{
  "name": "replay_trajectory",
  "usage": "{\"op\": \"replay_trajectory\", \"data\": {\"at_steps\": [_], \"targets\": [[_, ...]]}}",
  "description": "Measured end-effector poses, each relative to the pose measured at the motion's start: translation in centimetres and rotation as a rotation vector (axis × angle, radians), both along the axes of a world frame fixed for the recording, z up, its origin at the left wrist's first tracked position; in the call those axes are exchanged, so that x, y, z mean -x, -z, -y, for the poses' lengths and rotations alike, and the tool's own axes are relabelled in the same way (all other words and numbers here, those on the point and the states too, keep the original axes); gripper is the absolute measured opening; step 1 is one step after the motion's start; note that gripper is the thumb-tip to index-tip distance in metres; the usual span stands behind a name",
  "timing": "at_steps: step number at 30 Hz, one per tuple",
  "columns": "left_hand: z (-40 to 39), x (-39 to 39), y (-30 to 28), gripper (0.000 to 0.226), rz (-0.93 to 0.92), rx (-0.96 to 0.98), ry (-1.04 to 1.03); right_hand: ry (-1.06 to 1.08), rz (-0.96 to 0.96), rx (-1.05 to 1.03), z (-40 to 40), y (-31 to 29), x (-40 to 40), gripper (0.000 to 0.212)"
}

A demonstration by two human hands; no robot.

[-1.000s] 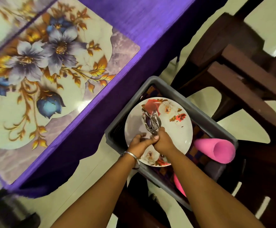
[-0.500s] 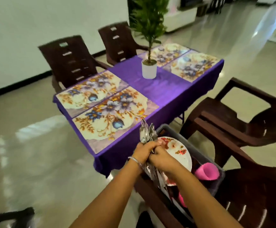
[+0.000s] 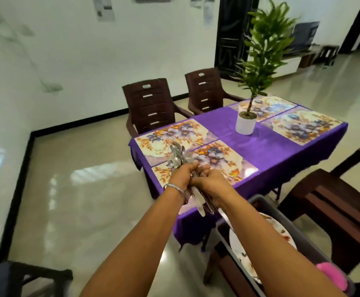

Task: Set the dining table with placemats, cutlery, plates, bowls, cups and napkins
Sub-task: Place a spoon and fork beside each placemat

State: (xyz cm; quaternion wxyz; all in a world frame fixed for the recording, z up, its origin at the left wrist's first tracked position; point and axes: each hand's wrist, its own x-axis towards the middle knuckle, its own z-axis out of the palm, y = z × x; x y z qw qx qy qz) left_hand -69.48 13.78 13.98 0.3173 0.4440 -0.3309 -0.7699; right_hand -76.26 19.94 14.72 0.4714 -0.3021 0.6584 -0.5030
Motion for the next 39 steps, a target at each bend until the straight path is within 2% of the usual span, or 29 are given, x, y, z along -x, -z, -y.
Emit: {"op": "replay_trajectory", "data": {"at_steps": [5,10,13,16,18,19,22,26,32,34,37,39], "targets": [[7.9,-5.4,-0.7,0.037,-0.085,-0.084,-0.092,-0.114,0.102,-0.025,7.7,-1.2,-5.0,0.015],[14.7,-10.9,-1.2,0.043,-0.205,-0.163,-0.105,-0.314,0.313,0.047,12.3,-3.5,-8.0,0.022],[17.9,-13.8,-1.8,0.040,-0.267,-0.152,-0.182,-0.359,0.294,0.103,13.4,-4.0,-8.0,0.025],[20.9,-16.4,-2.3,0.045,-0.376,-0.167,-0.233,-0.106,0.327,0.109,14.4,-3.5,-8.5,0.019],[22.5,-17.4,-2.7,0.045,-0.370,-0.140,-0.252,0.111,0.419,0.058,15.2,-1.9,-9.5,0.028],[23.0,-17.6,-2.8,0.043,-0.348,-0.107,-0.271,0.150,0.487,0.020,15.6,-0.9,-10.4,0.037],[23.9,-17.6,-2.7,0.038,-0.272,0.017,-0.329,0.117,0.678,-0.088,16.8,1.4,-13.7,0.066],[24.3,-17.5,-2.3,0.036,-0.247,0.107,-0.354,0.108,0.908,0.060,19.3,1.6,-17.5,0.081],[25.5,-18.9,-3.2,0.034,-0.370,0.264,-0.428,0.153,1.040,0.266,20.4,0.9,-20.3,0.067],[26.1,-19.2,-3.7,0.031,-0.421,0.288,-0.416,0.176,1.029,0.304,20.2,1.3,-21.1,0.067],[26.4,-18.9,-3.9,0.025,-0.427,0.290,-0.400,0.270,0.986,0.330,20.5,1.6,-21.9,0.078],[26.3,-18.1,-4.0,0.021,-0.442,0.272,-0.386,0.365,0.978,0.318,20.9,1.3,-21.2,0.066]]}}
